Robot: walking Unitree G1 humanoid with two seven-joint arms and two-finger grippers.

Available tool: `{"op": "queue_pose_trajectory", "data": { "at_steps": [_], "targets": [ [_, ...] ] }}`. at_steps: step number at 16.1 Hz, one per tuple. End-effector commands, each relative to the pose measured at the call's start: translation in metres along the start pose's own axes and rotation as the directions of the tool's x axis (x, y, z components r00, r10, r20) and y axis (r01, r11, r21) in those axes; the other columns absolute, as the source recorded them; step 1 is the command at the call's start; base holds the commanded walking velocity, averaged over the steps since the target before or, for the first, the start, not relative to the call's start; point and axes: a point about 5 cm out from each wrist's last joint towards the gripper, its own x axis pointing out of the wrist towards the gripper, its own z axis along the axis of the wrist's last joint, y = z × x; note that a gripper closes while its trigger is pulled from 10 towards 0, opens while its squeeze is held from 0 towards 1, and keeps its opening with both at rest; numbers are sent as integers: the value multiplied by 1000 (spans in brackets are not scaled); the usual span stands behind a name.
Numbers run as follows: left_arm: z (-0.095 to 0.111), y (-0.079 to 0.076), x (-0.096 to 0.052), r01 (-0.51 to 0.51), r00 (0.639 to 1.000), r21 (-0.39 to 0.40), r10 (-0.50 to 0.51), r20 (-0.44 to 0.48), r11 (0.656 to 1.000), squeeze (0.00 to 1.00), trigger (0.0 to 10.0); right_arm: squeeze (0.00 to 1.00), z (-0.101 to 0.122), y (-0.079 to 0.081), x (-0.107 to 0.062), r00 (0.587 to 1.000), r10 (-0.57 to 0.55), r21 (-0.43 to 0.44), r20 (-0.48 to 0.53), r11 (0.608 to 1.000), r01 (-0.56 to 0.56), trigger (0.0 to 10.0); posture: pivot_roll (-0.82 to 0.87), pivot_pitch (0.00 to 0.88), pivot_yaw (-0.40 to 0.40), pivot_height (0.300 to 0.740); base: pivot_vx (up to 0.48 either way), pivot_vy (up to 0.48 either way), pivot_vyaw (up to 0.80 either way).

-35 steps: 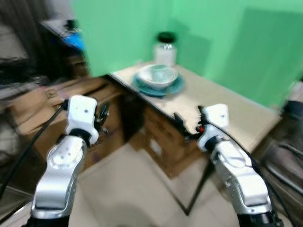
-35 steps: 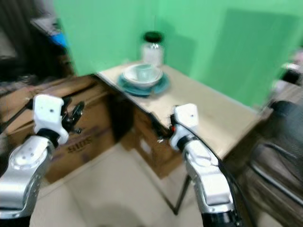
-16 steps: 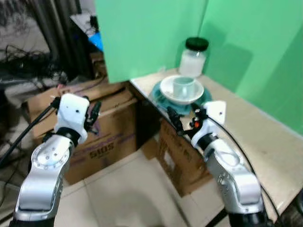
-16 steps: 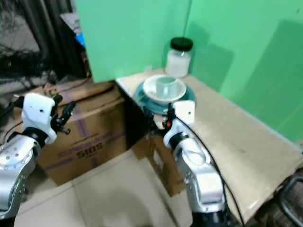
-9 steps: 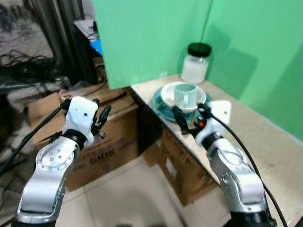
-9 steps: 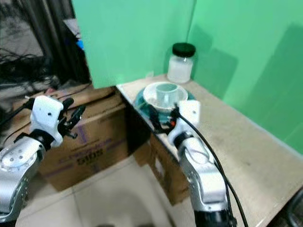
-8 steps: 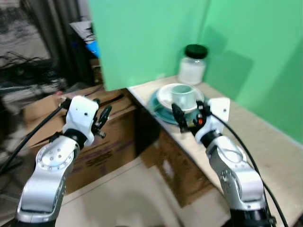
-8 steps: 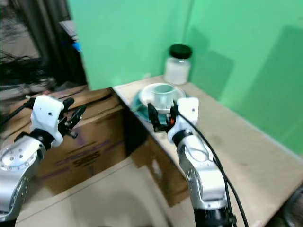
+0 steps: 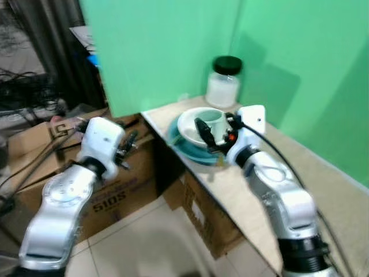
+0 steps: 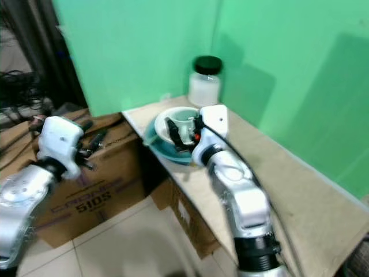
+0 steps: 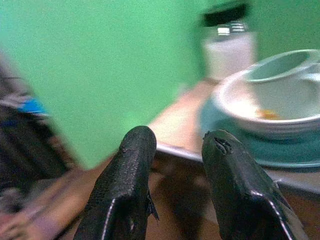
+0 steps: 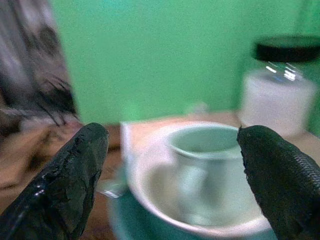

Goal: Setting the table

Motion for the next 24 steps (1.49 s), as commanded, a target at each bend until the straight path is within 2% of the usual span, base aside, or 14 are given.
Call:
{"op": "queue_pose_trajectory", "data": {
  "at_steps": [1, 3, 6, 7, 9, 10, 11, 13, 14, 19, 21, 22, 23, 24],
  "targets": [
    [3, 6, -3, -2, 1000, 22, 2, -1, 1000, 0, 10000, 1000, 3, 11, 8, 998, 54, 16, -29, 998, -54, 10000, 220, 0, 3, 740, 0, 0, 0],
    [5, 7, -5, 31, 999, 15, -32, 9, 999, 0, 10000, 1000, 6, 13, 16, 994, 33, -16, -104, 999, -35, 10000, 226, 0, -4, 740, 0, 0, 0],
    [7, 3, -12, 131, 991, 6, -132, 15, 991, 0, 10000, 1000, 14, 14, 25, 992, 3, -20, -129, 1000, -5, 10000, 234, 0, -9, 740, 0, 0, 0],
    [6, -1, -18, 217, 976, 13, -217, -4, 976, 0, 10000, 1000, 17, 14, 29, 987, -28, -36, -159, 999, 23, 10000, 238, 0, -13, 740, 0, 0, 0],
    [4, -4, -22, 274, 962, 11, -274, -23, 962, 0, 10000, 1000, 20, 17, 32, 984, -37, -38, -175, 999, 31, 10000, 236, 0, -13, 740, 0, 0, 0],
    [3, -5, -24, 305, 952, 12, -304, -39, 952, 0, 10000, 0, 23, 20, 34, 976, -52, -40, -209, 998, 45, 10000, 235, 0, -16, 740, 0, 0, 0],
    [2, -5, -24, 318, 947, 13, -317, -48, 948, 0, 10000, 0, 25, 22, 35, 964, -60, -10, -261, 998, 59, 10000, 235, 0, -17, 740, 0, 0, 0],
    [2, -6, -24, 329, 943, 9, -328, -51, 944, 0, 10000, 0, 26, 23, 35, 957, -55, 8, -284, 998, 60, 10000, 234, 0, -22, 740, 0, 0, 0],
    [1, -9, -26, 358, 932, -4, -358, -59, 934, 0, 10000, 0, 23, 23, 38, 941, -60, 18, -332, 997, 71, 10000, 233, 0, -27, 740, 0, 0, 0],
    [0, -11, -29, 382, 922, -13, -382, -65, 924, 0, 10000, 0, 13, 25, 47, 908, -92, 19, -409, 994, 110, 9961, 244, 0, -39, 740, 0, 0, 0],
    [0, -10, -30, 377, 924, -11, -377, -64, 926, 0, 10000, 0, 12, 23, 51, 904, -140, -4, -405, 989, 151, 7529, 250, 0, -46, 740, 0, 0, 0],
    [-1, -9, -31, 375, 925, -11, -375, -65, 927, 0, 10000, 0, 13, 21, 54, 902, -178, -30, -394, 983, 181, 5608, 253, 0, -52, 740, 0, 0, 0],
    [-1, -9, -32, 374, 925, -11, -374, -66, 927, 0, 10000, 0, 14, 20, 55, 902, -184, -33, -391, 982, 186, 5490, 252, 0, -52, 740, 0, 0, 0],
    [-1, -9, -31, 373, 926, -11, -372, -67, 928, 0, 10000, 0, 16, 19, 55, 902, -196, -37, -384, 980, 197, 4667, 252, 0, -52, 740, 0, 0, 0]
  ]
}}
